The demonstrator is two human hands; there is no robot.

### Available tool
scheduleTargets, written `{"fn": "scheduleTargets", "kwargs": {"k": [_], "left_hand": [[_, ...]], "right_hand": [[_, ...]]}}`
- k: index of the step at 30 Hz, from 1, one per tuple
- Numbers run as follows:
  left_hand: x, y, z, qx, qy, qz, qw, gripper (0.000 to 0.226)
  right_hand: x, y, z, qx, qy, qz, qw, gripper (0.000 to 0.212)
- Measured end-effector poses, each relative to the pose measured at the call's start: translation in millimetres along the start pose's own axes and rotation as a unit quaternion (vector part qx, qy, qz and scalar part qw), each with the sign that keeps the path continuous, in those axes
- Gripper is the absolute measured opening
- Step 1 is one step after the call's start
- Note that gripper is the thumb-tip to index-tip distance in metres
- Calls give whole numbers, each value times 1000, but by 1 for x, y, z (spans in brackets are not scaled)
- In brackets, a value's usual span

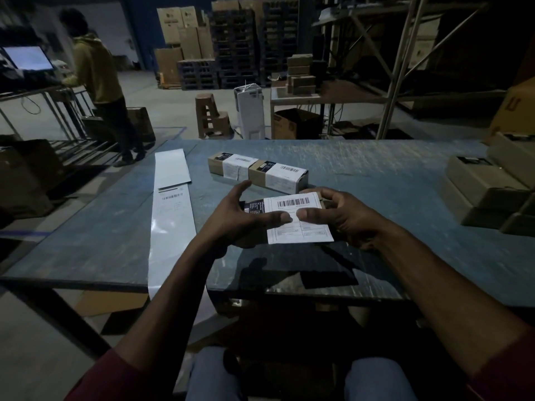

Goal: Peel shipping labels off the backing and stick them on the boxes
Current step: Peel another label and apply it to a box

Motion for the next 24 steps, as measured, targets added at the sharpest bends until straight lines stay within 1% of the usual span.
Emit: {"fn": "scheduleTargets", "kwargs": {"k": [3,5,11,15,17,19,21,24], "left_hand": [[-1,2,5,2,21,1,1000,133],[-2,2,6,11,32,6,999,131],[-2,2,8,9,54,31,998,108],[0,4,11,6,81,70,994,102],[2,5,14,4,89,84,992,96],[2,5,16,22,99,96,990,85],[3,3,16,59,111,110,986,76],[8,2,19,82,131,105,982,78]], "right_hand": [[1,-1,2,-6,7,-7,1000,58],[0,-1,5,-10,5,2,1000,59],[-2,-1,7,-11,14,-1,1000,62],[-8,-2,7,-5,16,-4,1000,67],[-10,-3,8,-6,16,0,1000,66],[-12,-5,7,-4,10,4,1000,65],[-10,-6,4,-1,6,-28,1000,65],[-10,-4,2,6,4,-68,998,68]]}}
Point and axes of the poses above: each hand's wrist, its own z-axis towards the middle knuckle, its own y-axis out of the back of the hand, x = y × z, the point moved 6 cm from there along z, towards the middle knuckle, and after that the axes turned 14 degrees about -z, right-handed, at the moved point
